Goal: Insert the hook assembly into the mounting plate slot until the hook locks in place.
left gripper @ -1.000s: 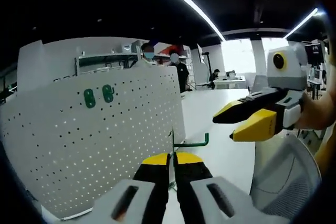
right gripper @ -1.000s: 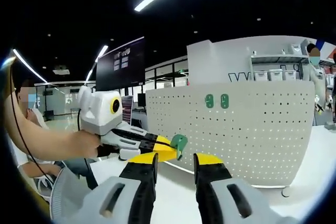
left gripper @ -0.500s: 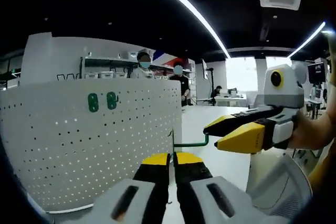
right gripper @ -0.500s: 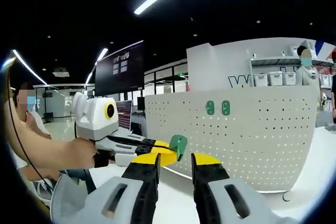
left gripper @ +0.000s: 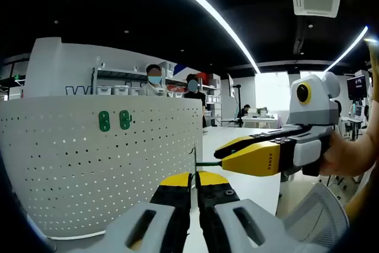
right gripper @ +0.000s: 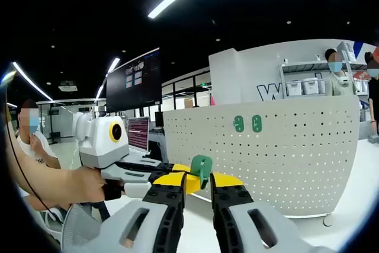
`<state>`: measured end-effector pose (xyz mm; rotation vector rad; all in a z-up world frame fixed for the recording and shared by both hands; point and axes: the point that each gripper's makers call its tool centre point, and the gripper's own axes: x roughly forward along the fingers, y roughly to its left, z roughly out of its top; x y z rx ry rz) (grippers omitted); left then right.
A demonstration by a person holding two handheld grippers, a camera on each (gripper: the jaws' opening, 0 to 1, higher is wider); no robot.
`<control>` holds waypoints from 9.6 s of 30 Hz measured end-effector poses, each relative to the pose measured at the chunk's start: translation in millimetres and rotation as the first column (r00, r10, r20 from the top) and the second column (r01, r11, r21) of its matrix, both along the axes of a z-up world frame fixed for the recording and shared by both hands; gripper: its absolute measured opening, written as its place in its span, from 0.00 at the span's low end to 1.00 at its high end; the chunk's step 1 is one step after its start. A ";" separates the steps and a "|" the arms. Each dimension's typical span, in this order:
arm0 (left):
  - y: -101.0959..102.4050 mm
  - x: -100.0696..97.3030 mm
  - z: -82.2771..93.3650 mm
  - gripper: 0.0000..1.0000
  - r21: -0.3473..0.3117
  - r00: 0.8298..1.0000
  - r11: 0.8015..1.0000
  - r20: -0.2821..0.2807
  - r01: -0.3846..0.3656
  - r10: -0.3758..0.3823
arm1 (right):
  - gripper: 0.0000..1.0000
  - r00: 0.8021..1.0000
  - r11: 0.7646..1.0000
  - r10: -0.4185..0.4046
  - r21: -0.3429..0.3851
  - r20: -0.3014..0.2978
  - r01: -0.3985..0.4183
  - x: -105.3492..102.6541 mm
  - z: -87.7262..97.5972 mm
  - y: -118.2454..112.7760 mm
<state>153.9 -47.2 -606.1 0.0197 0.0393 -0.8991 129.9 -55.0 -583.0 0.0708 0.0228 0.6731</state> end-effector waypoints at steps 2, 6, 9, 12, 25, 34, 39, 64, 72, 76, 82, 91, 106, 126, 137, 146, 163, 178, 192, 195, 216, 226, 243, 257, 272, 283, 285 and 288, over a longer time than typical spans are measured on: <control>1.1 0.3 0.0 0.02 -0.005 1.000 1.000 -0.002 -0.002 0.002 | 0.12 1.000 1.000 0.001 0.000 -0.002 -0.001 0.1 -0.4 1.3; 2.5 0.7 1.2 0.02 -0.019 1.000 1.000 -0.005 -0.002 0.002 | 0.11 1.000 1.000 -0.001 0.001 -0.007 0.001 1.2 -0.9 2.2; 2.3 0.0 2.7 0.02 -0.026 1.000 1.000 -0.004 0.005 -0.006 | 0.10 1.000 1.000 -0.001 0.007 -0.007 0.001 2.4 0.2 2.8; 1.8 -0.7 4.7 0.02 -0.040 1.000 0.999 -0.005 0.011 -0.011 | 0.09 1.000 1.000 -0.003 0.009 -0.007 0.003 4.1 0.6 3.5; 3.1 0.4 5.8 0.02 -0.073 1.000 0.997 -0.018 0.013 -0.015 | 0.06 1.000 1.000 -0.013 0.013 -0.011 0.013 7.8 -0.2 6.5; -0.1 -3.1 7.9 0.02 -0.105 0.999 0.994 -0.032 0.027 -0.030 | 0.04 1.000 1.000 -0.022 0.016 0.001 0.021 7.3 2.9 5.2; -1.7 -5.2 9.5 0.02 -0.118 0.999 0.993 -0.035 0.028 -0.032 | 0.02 1.000 1.000 -0.026 0.014 0.005 0.026 6.5 3.4 3.3; -7.5 -10.6 5.7 0.12 -0.107 0.998 0.993 -0.034 0.057 -0.060 | 0.00 0.996 0.998 -0.054 -0.018 0.069 0.055 4.2 3.6 -2.8; -6.1 -8.7 -2.2 0.21 -0.055 0.998 0.997 -0.044 0.047 -0.049 | 0.00 0.996 0.998 -0.063 -0.012 0.069 0.064 5.4 5.0 -8.4; -5.6 -8.6 -6.2 0.21 -0.034 0.998 0.999 -0.046 0.042 -0.044 | 0.00 0.995 0.998 -0.069 -0.010 0.073 0.070 6.1 6.2 -11.1; -3.5 -7.8 -11.6 0.22 -0.011 0.998 0.999 -0.052 0.033 -0.034 | 0.00 0.994 0.997 -0.076 -0.015 0.073 0.077 8.3 5.4 -14.6; 0.5 -5.4 -21.9 0.22 0.011 0.997 1.000 -0.075 0.025 -0.024 | 0.00 0.992 0.995 -0.097 -0.015 0.075 0.098 14.8 5.9 -25.3; 13.3 -8.1 -35.8 0.27 0.042 0.995 0.999 -0.099 0.004 0.001 | 0.00 0.986 0.989 -0.132 -0.047 0.105 0.137 31.9 11.0 -46.3; 48.1 -31.9 -63.1 0.37 0.171 0.995 0.984 -0.068 -0.059 0.071 | 0.00 0.974 0.979 -0.169 -0.088 0.153 0.183 68.3 20.0 -70.3; 67.9 -42.9 -75.2 0.36 0.173 0.987 0.978 -0.087 -0.115 0.131 | 0.00 0.972 0.979 -0.159 -0.101 0.172 0.178 80.9 24.7 -67.3; 81.5 -47.2 -85.4 0.36 0.160 0.974 0.971 -0.113 -0.175 0.194 | 0.00 0.969 0.978 -0.167 -0.093 0.183 0.186 96.2 27.9 -70.0; 95.0 -53.2 -105.0 0.37 0.176 0.962 0.965 -0.159 -0.192 0.220 | 0.00 0.960 0.975 -0.204 -0.045 0.193 0.217 122.1 26.1 -58.0; 101.0 -57.7 -117.3 0.37 0.191 0.957 0.967 -0.203 -0.169 0.207 | 0.00 0.942 0.961 -0.273 0.012 0.193 0.276 147.1 26.5 -65.4; 104.6 -59.4 -123.1 0.37 0.192 0.957 0.968 -0.212 -0.159 0.199 | 0.00 0.925 0.948 -0.315 0.032 0.211 0.316 167.3 30.8 -62.8; 107.6 -59.0 -121.1 0.37 0.196 0.958 0.967 -0.203 -0.165 0.205 | 0.00 0.921 0.945 -0.326 0.037 0.213 0.325 171.7 31.3 -63.1; 114.2 -57.4 -128.8 0.37 0.218 0.955 0.963 -0.213 -0.159 0.206 | 0.00 0.883 0.917 -0.392 0.034 0.259 0.397 194.2 30.0 -69.7; 121.2 -52.4 -139.3 0.43 0.249 0.933 0.950 -0.258 -0.187 0.251 | 0.00 0.876 0.914 -0.399 0.036 0.270 0.405 202.1 34.2 -69.2; 123.7 -53.1 -150.2 0.49 0.282 0.924 0.943 -0.285 -0.175 0.256 | 0.00 0.868 0.904 -0.423 0.060 0.259 0.423 214.0 35.7 -67.9; 124.0 -54.2 -153.7 0.46 0.295 0.921 0.941 -0.294 -0.167 0.255 | 0.00 0.847 0.882 -0.467 0.063 0.255 0.467 219.1 34.8 -68.6; 122.3 -55.5 -155.6 0.44 0.299 0.921 0.942 -0.301 -0.154 0.247 | 0.00 0.829 0.860 -0.497 0.018 0.256 0.511 224.1 34.1 -67.2; 122.4 -55.2 -155.8 0.43 0.297 0.921 0.943 -0.303 -0.152 0.244 | 0.01 0.816 0.845 -0.522 0.019 0.247 0.535 226.3 32.9 -66.6; 122.3 -55.3 -155.7 0.43 0.296 0.921 0.943 -0.304 -0.152 0.244 | 0.01 0.817 0.846 -0.520 0.020 0.248 0.532 226.1 33.0 -66.4; 122.3 -55.4 -155.9 0.43 0.297 0.921 0.943 -0.305 -0.151 0.244 | 0.03 0.826 0.856 -0.507 0.029 0.247 0.517 225.5 32.7 -62.6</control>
